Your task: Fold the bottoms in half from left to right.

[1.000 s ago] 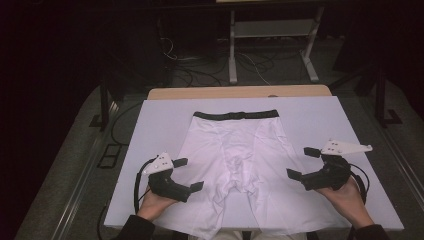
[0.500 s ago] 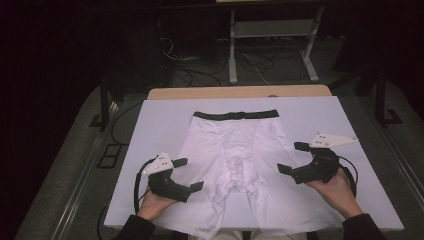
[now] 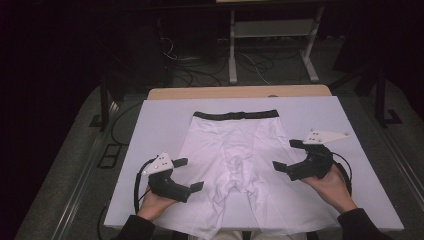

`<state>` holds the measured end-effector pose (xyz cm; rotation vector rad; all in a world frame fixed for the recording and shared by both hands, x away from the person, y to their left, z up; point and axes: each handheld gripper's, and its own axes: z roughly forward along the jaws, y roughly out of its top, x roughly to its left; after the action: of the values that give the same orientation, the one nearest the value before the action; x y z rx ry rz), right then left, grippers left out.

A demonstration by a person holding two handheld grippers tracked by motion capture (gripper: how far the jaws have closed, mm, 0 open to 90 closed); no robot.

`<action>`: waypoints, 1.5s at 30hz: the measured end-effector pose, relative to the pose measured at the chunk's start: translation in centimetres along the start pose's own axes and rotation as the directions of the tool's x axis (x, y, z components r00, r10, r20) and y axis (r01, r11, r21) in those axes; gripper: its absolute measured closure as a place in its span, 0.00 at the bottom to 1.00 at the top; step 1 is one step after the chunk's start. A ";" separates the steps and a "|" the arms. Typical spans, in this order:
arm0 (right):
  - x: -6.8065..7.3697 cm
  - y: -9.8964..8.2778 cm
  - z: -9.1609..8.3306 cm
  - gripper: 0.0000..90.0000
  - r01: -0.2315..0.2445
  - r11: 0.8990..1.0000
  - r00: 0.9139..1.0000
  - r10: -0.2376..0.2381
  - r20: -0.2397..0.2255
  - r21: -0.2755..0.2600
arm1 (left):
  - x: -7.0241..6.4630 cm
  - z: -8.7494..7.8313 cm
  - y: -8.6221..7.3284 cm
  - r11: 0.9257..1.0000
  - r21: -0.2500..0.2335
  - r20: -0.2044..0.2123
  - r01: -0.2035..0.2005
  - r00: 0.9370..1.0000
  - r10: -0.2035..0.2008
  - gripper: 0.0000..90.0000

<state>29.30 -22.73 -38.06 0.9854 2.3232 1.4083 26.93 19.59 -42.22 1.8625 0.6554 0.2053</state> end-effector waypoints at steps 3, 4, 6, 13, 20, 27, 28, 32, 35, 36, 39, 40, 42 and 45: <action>-0.1 0.1 0.2 0.00 0.000 1.000 1.000 0.000 -0.002 0.005 | 0.0 0.0 0.0 1.000 0.000 0.000 0.000 1.000 0.000 0.00; -0.1 0.2 0.3 0.00 0.002 1.000 1.000 -0.002 -0.001 0.005 | 0.0 0.0 0.0 1.000 -0.001 -0.001 0.000 1.000 0.000 0.00; -0.2 0.4 0.4 0.00 0.000 1.000 1.000 0.000 -0.003 0.006 | 0.0 0.0 0.0 1.000 -0.001 -0.001 0.001 1.000 -0.001 0.00; -0.1 1.4 1.5 0.00 0.018 1.000 1.000 -0.018 -0.016 0.011 | 0.0 0.0 0.0 1.000 -0.003 0.000 0.000 1.000 0.000 0.00; -0.1 2.4 3.0 0.00 0.027 0.999 0.999 -0.026 -0.027 0.023 | 0.0 0.0 0.0 1.000 -0.003 0.002 -0.003 1.000 0.003 0.00; 0.1 3.4 4.2 0.00 0.038 0.999 0.999 -0.037 -0.037 0.025 | 0.0 0.0 0.0 1.000 -0.003 0.003 -0.003 1.000 0.003 0.00; 0.1 3.5 4.4 0.00 0.040 0.999 0.998 -0.039 -0.040 0.027 | 0.0 0.0 0.0 1.000 -0.003 0.004 -0.003 1.000 0.003 0.00; 0.3 4.1 5.0 0.00 0.041 0.999 0.998 -0.040 -0.047 0.027 | 0.0 0.0 0.0 1.000 -0.002 0.003 -0.002 1.000 0.002 0.00; 0.4 4.4 5.6 0.00 0.046 0.999 0.998 -0.045 -0.048 0.025 | 0.0 0.0 0.0 1.000 -0.004 0.004 -0.003 1.000 0.003 0.00; 0.3 4.6 5.8 0.00 0.045 0.999 0.998 -0.043 -0.047 0.027 | 0.0 0.0 0.0 1.000 -0.002 0.004 -0.002 1.000 0.002 0.00; 0.3 5.2 6.7 0.00 0.044 0.999 0.998 -0.042 -0.052 0.026 | 0.0 0.0 0.0 1.000 -0.004 0.005 -0.002 1.000 0.002 0.00; 0.3 5.2 6.7 0.00 0.044 0.999 0.998 -0.042 -0.052 0.026 | 0.0 0.0 0.0 1.000 -0.005 0.005 0.000 1.000 0.001 0.00; 0.4 5.6 7.1 0.00 0.046 0.999 0.998 -0.044 -0.054 0.025 | 0.0 0.0 0.0 1.000 -0.005 0.006 0.000 1.000 0.000 0.00; 0.5 6.2 7.7 0.00 0.048 0.998 0.997 -0.047 -0.056 0.027 | 0.0 0.0 0.0 1.000 -0.005 0.007 -0.001 1.000 0.001 0.00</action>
<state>35.60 -15.24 -36.61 0.9037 2.3956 1.4054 26.92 19.57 -42.20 1.8579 0.6487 0.2013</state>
